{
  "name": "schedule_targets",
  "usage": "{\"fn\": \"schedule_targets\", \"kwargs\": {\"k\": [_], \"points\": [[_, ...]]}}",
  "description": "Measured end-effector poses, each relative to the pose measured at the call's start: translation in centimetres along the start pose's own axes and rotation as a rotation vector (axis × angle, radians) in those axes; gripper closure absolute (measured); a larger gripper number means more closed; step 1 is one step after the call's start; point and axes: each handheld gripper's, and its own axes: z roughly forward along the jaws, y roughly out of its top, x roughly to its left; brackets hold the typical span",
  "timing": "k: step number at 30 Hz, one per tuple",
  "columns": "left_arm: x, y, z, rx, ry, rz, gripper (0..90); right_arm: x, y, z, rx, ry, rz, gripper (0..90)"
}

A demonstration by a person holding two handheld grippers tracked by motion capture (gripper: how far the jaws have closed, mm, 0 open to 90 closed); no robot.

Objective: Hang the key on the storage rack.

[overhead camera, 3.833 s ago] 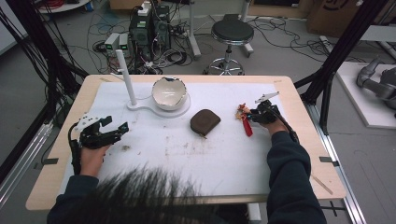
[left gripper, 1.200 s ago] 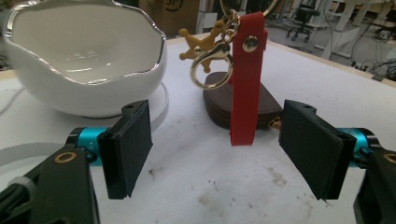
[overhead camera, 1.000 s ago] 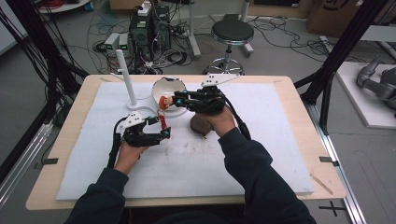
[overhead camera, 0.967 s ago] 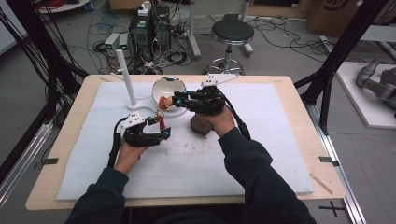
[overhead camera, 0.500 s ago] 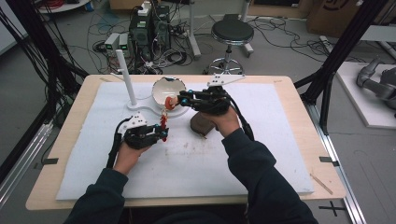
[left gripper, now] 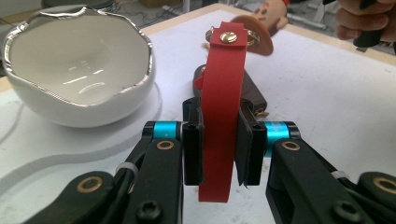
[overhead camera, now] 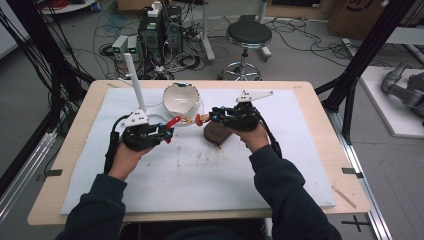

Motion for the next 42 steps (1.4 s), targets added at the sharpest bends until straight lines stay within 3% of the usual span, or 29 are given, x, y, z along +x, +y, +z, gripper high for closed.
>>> {"fn": "schedule_targets", "kwargs": {"k": [5, 8, 11, 14, 15, 18, 19, 20, 25, 30, 31, 34, 42], "points": [[0.8, 2.2, -0.7, 0.041, 0.035, 0.022, 75.1, -0.6, -0.8, -0.7, -0.01, -0.008, 0.023, 64.6], [1.1, 3.5, -1.0, 0.105, 0.08, 0.065, 75.1, -1.2, -1.5, -1.7, -0.02, -0.017, 0.042, 64.2], [1.8, 4.5, -1.7, 0.126, 0.119, 0.062, 75.1, -2.2, -2.7, -3.2, -0.04, -0.042, 0.073, 61.2], [2.7, 5.4, -2.8, 0.119, 0.166, 0.036, 75.0, -2.6, -3.2, -4.0, -0.052, -0.054, 0.087, 58.3], [3.3, 5.9, -3.5, 0.127, 0.197, 0.032, 75.0, -3.0, -3.7, -4.7, -0.068, -0.077, 0.096, 52.8], [3.9, 6.3, -4.3, 0.111, 0.219, 0.016, 75.0, -3.3, -4.0, -5.4, -0.09, -0.097, 0.096, 48.1], [4.1, 6.5, -4.6, 0.1, 0.229, 0.009, 75.0, -3.7, -4.2, -6.1, -0.093, -0.129, 0.098, 42.0], [4.4, 6.7, -4.9, 0.084, 0.239, 0.001, 75.0, -3.7, -4.2, -6.1, -0.093, -0.129, 0.098, 42.0], [6.1, 8.0, -6.9, 0.057, 0.321, -0.035, 75.0, -4.5, -4.5, -7.1, -0.089, -0.229, 0.068, 32.3], [7.3, 8.8, -8.3, 0.026, 0.362, -0.065, 75.0, -4.7, -4.6, -7.5, -0.064, -0.285, 0.032, 28.6], [7.6, 9.0, -8.6, 0.025, 0.373, -0.068, 75.0, -4.7, -4.7, -7.7, -0.052, -0.314, 0.01, 27.7], [8.4, 9.3, -8.9, 0.027, 0.402, -0.085, 75.0, -4.8, -4.8, -8.0, -0.04, -0.339, -0.006, 27.7], [9.5, 10.0, -8.9, 0.018, 0.443, -0.139, 75.0, -5.0, -5.0, -8.7, -0.031, -0.358, -0.003, 27.7]]}}
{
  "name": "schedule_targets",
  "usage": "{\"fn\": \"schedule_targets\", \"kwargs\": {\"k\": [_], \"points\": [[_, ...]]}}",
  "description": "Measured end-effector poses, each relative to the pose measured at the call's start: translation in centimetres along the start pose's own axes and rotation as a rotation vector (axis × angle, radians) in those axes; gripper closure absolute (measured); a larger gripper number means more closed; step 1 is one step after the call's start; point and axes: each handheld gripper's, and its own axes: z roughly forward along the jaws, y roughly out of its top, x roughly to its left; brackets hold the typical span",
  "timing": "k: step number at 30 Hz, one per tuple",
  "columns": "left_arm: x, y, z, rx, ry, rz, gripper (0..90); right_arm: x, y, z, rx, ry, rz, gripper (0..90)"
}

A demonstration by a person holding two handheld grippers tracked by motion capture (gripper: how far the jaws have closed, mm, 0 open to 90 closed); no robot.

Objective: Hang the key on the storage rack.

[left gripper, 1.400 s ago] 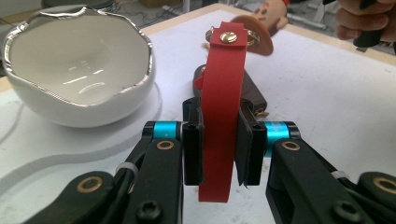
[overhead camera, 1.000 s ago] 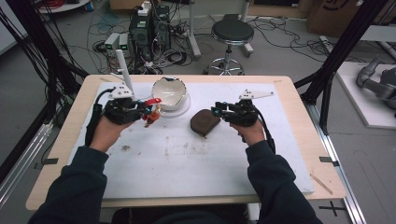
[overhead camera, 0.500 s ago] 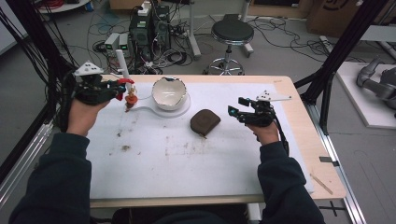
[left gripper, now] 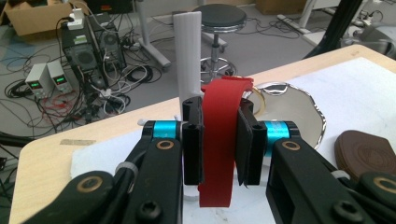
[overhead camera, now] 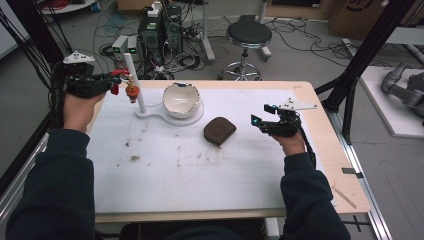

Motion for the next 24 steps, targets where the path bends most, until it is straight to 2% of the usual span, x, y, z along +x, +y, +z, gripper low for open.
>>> {"fn": "schedule_targets", "kwargs": {"k": [6, 11, 21, 24], "points": [[0.0, 0.0, -0.5, -0.001, 0.015, -0.002, 75.0, -0.1, 0.0, 0.1, 0.002, 0.005, 0.003, 27.7], [0.5, 0.1, -0.3, -0.005, 0.024, -0.019, 75.0, 0.2, 0.0, 0.3, 0.012, 0.011, -0.007, 27.7], [0.3, 1.3, 1.7, 0.035, 0.053, -0.009, 74.9, 0.1, -0.1, 0.4, 0.019, 0.008, -0.006, 27.7], [0.5, 1.3, 2.4, 0.047, 0.075, -0.013, 74.8, 0.2, -0.1, 0.4, 0.021, 0.01, -0.004, 27.7]]}}
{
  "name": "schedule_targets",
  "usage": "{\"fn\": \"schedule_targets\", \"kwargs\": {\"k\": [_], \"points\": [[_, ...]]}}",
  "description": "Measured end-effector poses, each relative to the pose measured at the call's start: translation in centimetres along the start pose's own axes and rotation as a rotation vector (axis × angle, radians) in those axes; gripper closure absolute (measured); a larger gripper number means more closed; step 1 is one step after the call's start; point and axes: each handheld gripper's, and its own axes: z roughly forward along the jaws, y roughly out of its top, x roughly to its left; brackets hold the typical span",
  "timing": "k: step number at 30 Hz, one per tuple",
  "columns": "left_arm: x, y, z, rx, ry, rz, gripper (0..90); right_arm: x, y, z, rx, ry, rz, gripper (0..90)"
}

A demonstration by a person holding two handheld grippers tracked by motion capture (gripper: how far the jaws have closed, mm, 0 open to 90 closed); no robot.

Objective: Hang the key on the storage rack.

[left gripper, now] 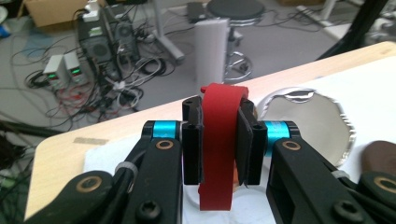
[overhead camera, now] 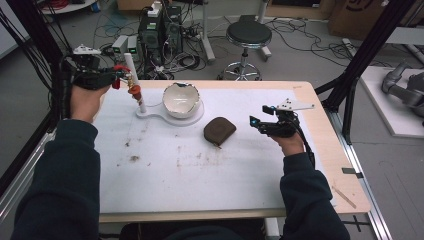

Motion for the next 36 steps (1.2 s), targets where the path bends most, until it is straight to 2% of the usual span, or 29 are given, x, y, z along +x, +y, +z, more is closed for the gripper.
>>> {"fn": "schedule_targets", "kwargs": {"k": [3, 7, 9, 10, 11, 12, 14, 16, 19, 21, 22, 23, 24, 26, 28, 29, 33, 34, 36], "points": [[0.5, -0.7, 0.6, -0.003, 0.008, -0.037, 74.6, 0.1, -0.1, 0.0, 0.005, 0.005, -0.002, 27.8], [0.9, -2.2, 1.1, -0.017, 0.022, -0.063, 74.3, 0.0, -0.1, 0.1, 0.007, 0.006, -0.003, 27.8], [1.4, -3.0, 1.1, -0.06, 0.053, -0.114, 58.2, 0.1, -0.1, 0.1, 0.009, 0.008, -0.003, 27.7], [1.7, -3.5, 0.9, -0.084, 0.061, -0.143, 58.2, 0.1, -0.1, 0.1, 0.009, 0.008, -0.003, 27.7], [2.0, -4.0, 0.8, -0.088, 0.071, -0.156, 52.1, 0.1, -0.1, 0.1, 0.009, 0.006, -0.005, 27.8], [2.2, -4.6, 0.7, -0.09, 0.075, -0.163, 47.1, 0.2, -0.1, 0.1, 0.008, 0.008, -0.007, 27.8], [2.4, -5.9, 0.6, -0.09, 0.059, -0.156, 46.8, 0.1, -0.1, 0.2, 0.006, 0.007, -0.007, 27.7], [2.4, -7.2, 0.5, -0.086, 0.064, -0.153, 46.0, 0.1, -0.1, 0.2, 0.008, 0.006, -0.006, 27.7], [2.1, -9.5, 0.0, -0.12, 0.093, -0.131, 42.9, 0.1, -0.1, 0.2, 0.01, 0.002, -0.01, 27.7], [1.8, -11.0, -0.1, -0.137, 0.068, -0.13, 40.9, 0.1, -0.1, 0.1, 0.006, -0.002, -0.011, 27.7], [1.6, -11.7, -0.2, -0.143, 0.052, -0.125, 39.9, 0.1, -0.1, 0.0, 0.006, -0.003, -0.005, 27.8], [1.3, -12.5, -0.3, -0.154, 0.038, -0.119, 35.2, 0.0, -0.1, -0.1, 0.01, -0.012, -0.009, 27.7], [0.9, -13.2, -0.4, -0.167, 0.02, -0.106, 35.2, 0.0, -0.1, -0.1, 0.01, -0.012, -0.009, 27.7], [0.0, -14.6, -0.6, -0.186, 0.005, -0.084, 24.7, -0.2, -0.3, -0.3, 0.024, -0.037, -0.028, 27.7], [-0.8, -15.6, -0.6, -0.194, -0.002, -0.082, 21.2, -0.2, -0.3, -0.3, 0.033, -0.044, -0.031, 27.5], [-1.1, -16.1, -0.7, -0.205, -0.02, -0.084, 20.6, -0.3, -0.5, -0.2, 0.054, -0.07, -0.051, 25.7], [-2.5, -17.6, -0.5, -0.224, -0.104, -0.082, 20.6, -0.3, -0.7, 0.0, 0.088, -0.093, -0.079, 23.5], [-2.8, -17.6, -0.4, -0.225, -0.128, -0.075, 20.1, -0.3, -0.8, 0.2, 0.103, -0.093, -0.083, 22.1], [-3.1, -17.5, -0.4, -0.233, -0.149, -0.065, 20.0, -0.3, -0.8, 0.2, 0.106, -0.096, -0.082, 22.0]]}}
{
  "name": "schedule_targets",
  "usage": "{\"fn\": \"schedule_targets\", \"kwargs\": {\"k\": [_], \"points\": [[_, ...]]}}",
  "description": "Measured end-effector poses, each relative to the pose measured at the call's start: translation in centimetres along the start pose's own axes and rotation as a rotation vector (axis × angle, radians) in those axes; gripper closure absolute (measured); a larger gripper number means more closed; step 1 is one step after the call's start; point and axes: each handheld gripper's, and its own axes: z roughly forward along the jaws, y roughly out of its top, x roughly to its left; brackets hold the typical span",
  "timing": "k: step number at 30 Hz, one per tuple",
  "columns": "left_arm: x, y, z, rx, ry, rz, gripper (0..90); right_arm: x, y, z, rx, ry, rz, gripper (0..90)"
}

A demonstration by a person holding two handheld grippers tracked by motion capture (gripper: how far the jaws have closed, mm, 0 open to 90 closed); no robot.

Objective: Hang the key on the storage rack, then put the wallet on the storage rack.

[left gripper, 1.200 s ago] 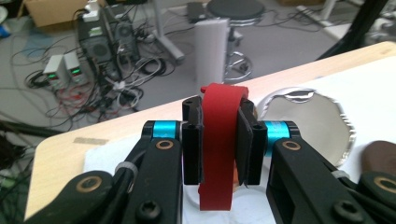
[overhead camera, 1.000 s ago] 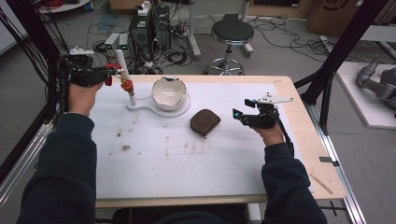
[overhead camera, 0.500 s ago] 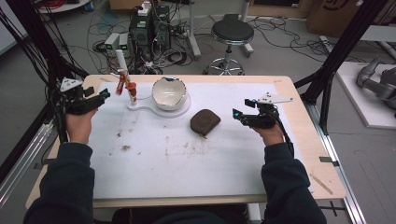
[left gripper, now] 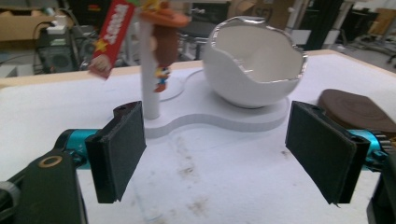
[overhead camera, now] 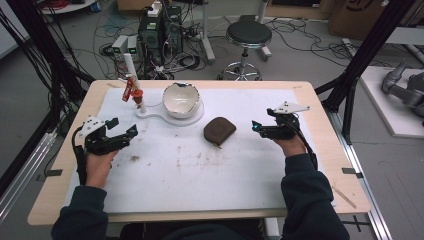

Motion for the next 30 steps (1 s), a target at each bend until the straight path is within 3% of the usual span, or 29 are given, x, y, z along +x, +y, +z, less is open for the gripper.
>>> {"fn": "schedule_targets", "kwargs": {"k": [5, 10, 15, 20, 21, 24, 26, 27, 28, 30], "points": [[-0.2, -0.1, 0.1, 0.0, -0.032, 0.012, 20.0, -0.1, -0.2, 0.2, 0.015, -0.014, 0.022, 21.9], [-0.1, -0.1, -0.1, -0.003, -0.019, 0.016, 20.3, -0.1, -0.4, 0.0, 0.011, -0.009, 0.042, 21.6], [0.0, -0.3, 0.3, 0.005, -0.032, 0.027, 20.3, -0.3, -0.5, -0.1, 0.006, -0.014, 0.063, 21.6], [0.2, -0.5, 0.9, -0.012, -0.089, 0.075, 20.5, -0.4, -1.1, 0.0, 0.015, 0.001, 0.083, 21.6], [0.3, -0.5, 1.0, -0.016, -0.101, 0.084, 20.5, -0.3, -1.2, 0.3, 0.019, 0.011, 0.09, 21.6], [0.3, -0.7, 1.4, -0.001, -0.126, 0.055, 20.5, 0.0, -1.3, 0.9, 0.03, 0.03, 0.091, 21.6], [0.0, -0.8, 1.6, 0.024, -0.142, 0.025, 20.1, 0.6, -1.4, 2.5, 0.06, 0.09, 0.097, 21.6], [-0.1, -0.9, 1.7, 0.038, -0.146, 0.02, 20.1, 0.6, -1.4, 2.5, 0.06, 0.09, 0.097, 21.6], [-0.2, -0.9, 1.7, 0.047, -0.148, 0.017, 20.1, 0.9, -1.4, 3.7, 0.069, 0.133, 0.121, 21.6], [-0.4, -1.0, 1.8, 0.055, -0.151, 0.01, 20.1, 1.0, -1.5, 4.4, 0.07, 0.149, 0.126, 21.6]]}}
